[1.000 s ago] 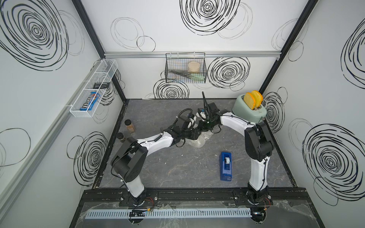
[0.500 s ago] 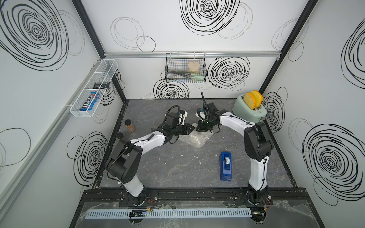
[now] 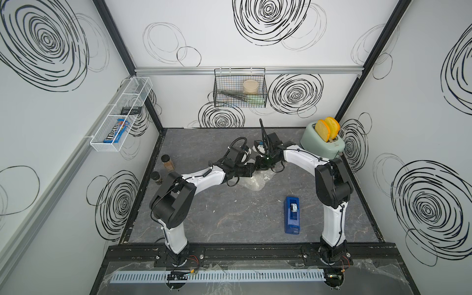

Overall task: Wrap mugs in bubble wrap
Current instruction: Wrap the mug in bubble wrap.

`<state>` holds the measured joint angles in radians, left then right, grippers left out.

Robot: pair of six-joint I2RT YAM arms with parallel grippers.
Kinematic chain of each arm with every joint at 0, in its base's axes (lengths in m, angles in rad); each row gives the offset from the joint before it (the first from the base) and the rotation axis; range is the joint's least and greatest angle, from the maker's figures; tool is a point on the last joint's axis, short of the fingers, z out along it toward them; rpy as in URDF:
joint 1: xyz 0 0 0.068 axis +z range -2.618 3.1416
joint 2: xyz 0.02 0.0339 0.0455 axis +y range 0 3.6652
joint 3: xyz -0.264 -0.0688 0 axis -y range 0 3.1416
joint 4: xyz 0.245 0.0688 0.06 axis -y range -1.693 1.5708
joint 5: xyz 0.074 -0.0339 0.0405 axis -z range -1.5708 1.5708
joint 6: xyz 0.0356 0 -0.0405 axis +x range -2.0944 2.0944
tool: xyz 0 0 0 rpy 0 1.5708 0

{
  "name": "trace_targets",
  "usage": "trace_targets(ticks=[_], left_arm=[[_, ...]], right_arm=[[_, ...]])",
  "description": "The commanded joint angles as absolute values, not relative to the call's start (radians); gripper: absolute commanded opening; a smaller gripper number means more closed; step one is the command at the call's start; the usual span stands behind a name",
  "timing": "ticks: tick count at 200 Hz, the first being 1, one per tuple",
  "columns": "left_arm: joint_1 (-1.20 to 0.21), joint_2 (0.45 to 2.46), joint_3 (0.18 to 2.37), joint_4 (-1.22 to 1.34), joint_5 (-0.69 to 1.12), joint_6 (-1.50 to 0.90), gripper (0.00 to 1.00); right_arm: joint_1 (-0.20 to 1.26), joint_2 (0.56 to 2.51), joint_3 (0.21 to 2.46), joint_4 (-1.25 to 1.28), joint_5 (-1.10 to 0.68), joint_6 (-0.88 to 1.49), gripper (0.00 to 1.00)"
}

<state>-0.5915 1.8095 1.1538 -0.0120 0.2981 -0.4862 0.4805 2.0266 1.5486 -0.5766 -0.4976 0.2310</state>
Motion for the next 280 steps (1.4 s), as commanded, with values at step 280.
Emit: trace_targets(ticks=[280], left_arm=[[-0.593,1.732,1.203,-0.077,0.207,-0.480,0.31]], right_arm=[[0.514,2.053,1.551,-0.638,-0.391,0.232,0.00]])
